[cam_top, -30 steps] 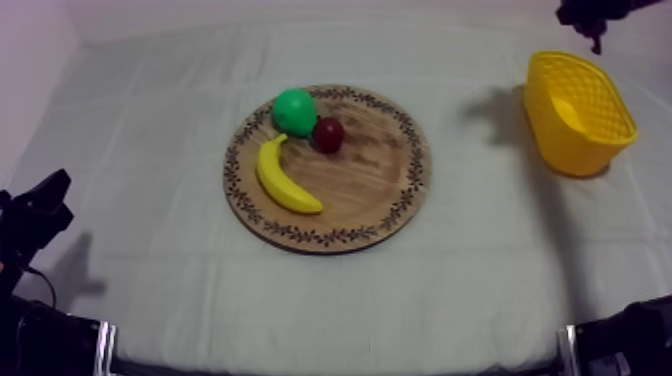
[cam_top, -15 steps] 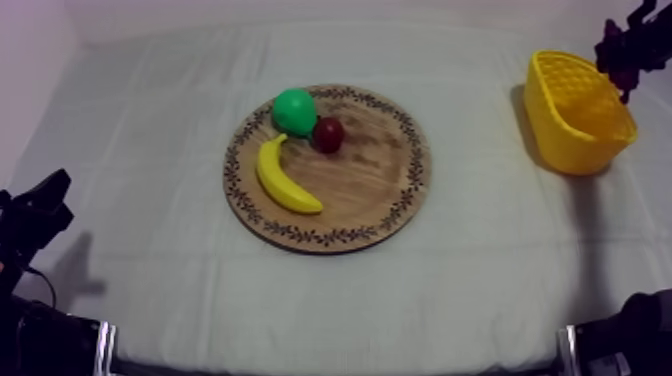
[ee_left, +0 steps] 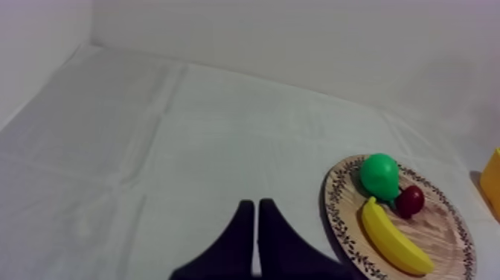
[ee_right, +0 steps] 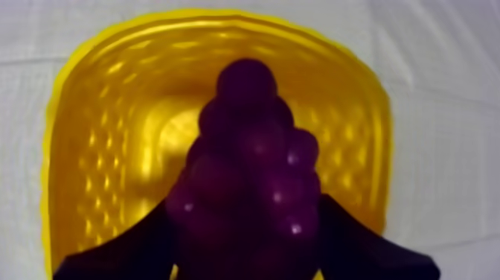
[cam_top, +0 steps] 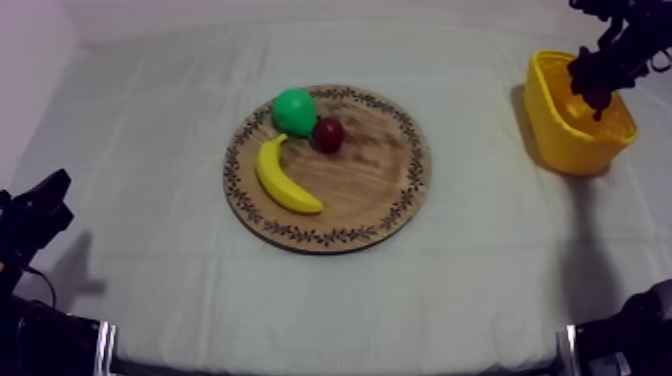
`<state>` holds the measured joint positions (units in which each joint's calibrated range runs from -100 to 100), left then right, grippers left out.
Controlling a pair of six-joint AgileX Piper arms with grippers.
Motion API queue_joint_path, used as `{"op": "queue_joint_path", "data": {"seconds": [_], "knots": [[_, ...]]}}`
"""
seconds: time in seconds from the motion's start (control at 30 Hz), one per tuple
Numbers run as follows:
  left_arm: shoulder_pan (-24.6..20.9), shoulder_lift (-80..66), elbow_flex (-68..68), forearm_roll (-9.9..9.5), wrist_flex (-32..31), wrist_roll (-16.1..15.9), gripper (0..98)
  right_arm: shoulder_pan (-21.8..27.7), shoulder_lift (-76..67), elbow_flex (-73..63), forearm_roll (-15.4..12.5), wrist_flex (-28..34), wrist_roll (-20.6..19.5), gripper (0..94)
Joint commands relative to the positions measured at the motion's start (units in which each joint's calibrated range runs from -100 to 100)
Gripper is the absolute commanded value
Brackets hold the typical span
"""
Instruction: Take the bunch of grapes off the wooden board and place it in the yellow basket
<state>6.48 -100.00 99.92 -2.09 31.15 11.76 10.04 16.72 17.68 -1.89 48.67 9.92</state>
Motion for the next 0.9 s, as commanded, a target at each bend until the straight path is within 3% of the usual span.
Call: {"op": "queue_joint_path", "data": {"seconds": [0.0,0.13,0.27,0.7,0.87], "knots": [[0.0,0.0,0.0,-0.03,0.0,0.0,0.1,-0.1,2.6,-1.0,-0.2,0.3,0.0,49.6],[0.0,0.0,0.0,-0.03,0.0,0.0,0.1,-0.3,4.9,-1.5,-0.9,-0.3,0.4,62.3],[0.0,0.0,0.0,-0.03,0.0,0.0,0.1,-0.9,5.8,-1.5,-0.8,-2.5,0.5,67.4],[0.0,0.0,0.0,-0.03,0.0,0.0,0.1,-1.0,-5.0,3.5,-0.6,-8.8,0.3,65.9],[0.0,0.0,0.0,-0.03,0.0,0.0,0.1,-0.9,-14.5,9.9,-0.8,-11.1,0.8,60.1]]}}
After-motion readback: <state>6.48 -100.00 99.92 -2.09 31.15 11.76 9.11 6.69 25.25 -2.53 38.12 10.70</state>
